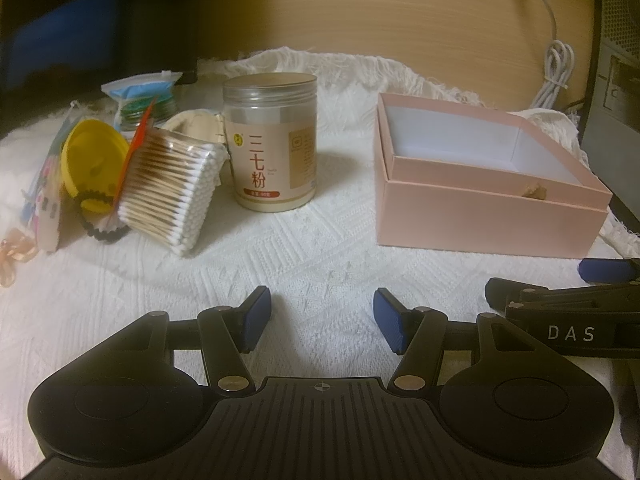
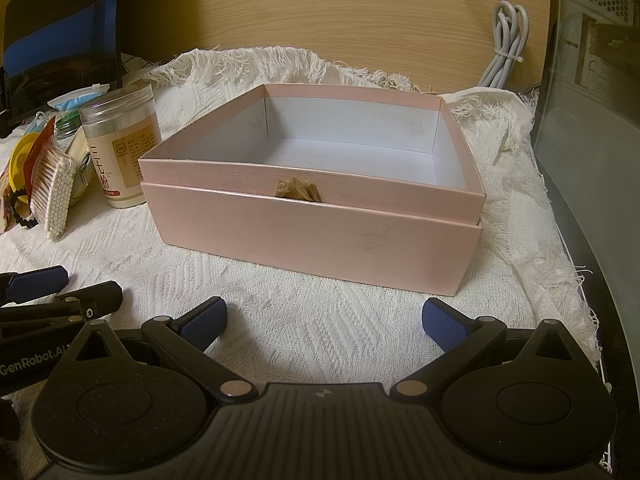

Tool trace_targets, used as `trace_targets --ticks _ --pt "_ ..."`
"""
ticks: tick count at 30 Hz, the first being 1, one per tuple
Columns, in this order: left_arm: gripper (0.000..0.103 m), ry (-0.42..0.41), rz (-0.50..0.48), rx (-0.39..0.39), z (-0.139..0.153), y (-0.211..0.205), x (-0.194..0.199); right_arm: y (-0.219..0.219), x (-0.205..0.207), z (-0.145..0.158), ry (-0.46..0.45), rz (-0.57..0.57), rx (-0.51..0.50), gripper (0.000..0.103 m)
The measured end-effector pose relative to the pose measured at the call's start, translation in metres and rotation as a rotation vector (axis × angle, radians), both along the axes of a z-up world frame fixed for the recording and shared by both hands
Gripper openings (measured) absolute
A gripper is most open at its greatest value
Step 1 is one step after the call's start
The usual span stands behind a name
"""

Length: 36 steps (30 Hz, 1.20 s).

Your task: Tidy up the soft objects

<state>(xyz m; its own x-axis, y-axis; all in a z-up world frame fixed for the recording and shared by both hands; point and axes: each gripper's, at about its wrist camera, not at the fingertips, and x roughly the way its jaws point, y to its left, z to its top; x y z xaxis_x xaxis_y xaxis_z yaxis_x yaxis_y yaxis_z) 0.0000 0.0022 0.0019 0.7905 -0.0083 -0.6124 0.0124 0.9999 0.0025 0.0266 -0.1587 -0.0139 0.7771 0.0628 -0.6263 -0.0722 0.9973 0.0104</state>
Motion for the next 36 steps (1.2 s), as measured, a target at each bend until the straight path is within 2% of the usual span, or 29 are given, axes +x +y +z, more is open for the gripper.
trace_targets --ticks 3,9,13,15,17,21,23,26,29,32,36 --pt "0.063 0.008 -0.013 0.004 0.001 0.0 0.0 -0.001 0.0 0.001 0.02 0.014 0.001 0.103" --pt "0.06 0.049 -0.071 -0.024 0.005 0.01 0.0 -0.005 0.016 0.011 0.173 0.062 -0.022 0.103" --pt "0.046 0.086 -0.136 -0.013 0.009 0.02 -0.001 -0.002 0.021 0.014 0.225 0.056 -0.028 0.103" --pt "0.042 0.12 -0.165 -0.063 0.014 0.034 0.002 0.0 0.016 0.013 0.214 0.035 -0.027 0.103" --pt "0.041 0.161 -0.177 -0.15 0.018 0.054 0.008 0.003 0.013 0.013 0.214 0.025 -0.025 0.103" --pt "0.04 0.196 -0.128 -0.273 0.035 0.106 0.016 0.018 0.014 0.019 0.26 0.095 -0.047 0.102" --pt "0.04 0.15 -0.076 -0.296 0.053 0.14 0.016 0.03 0.011 0.029 0.232 0.075 -0.069 0.098" --pt "0.04 0.027 0.04 -0.285 0.08 0.197 0.018 0.05 0.002 0.054 0.134 0.058 -0.092 0.098" --pt "0.04 -0.036 0.167 -0.263 0.096 0.255 0.041 0.073 -0.001 0.082 0.07 0.059 -0.103 0.098" --pt "0.04 0.007 0.194 -0.276 0.095 0.296 0.084 0.098 0.0 0.105 0.035 0.067 -0.082 0.098" --pt "0.04 0.069 0.171 -0.323 0.082 0.318 0.127 0.134 0.002 0.124 0.019 0.078 -0.078 0.098"
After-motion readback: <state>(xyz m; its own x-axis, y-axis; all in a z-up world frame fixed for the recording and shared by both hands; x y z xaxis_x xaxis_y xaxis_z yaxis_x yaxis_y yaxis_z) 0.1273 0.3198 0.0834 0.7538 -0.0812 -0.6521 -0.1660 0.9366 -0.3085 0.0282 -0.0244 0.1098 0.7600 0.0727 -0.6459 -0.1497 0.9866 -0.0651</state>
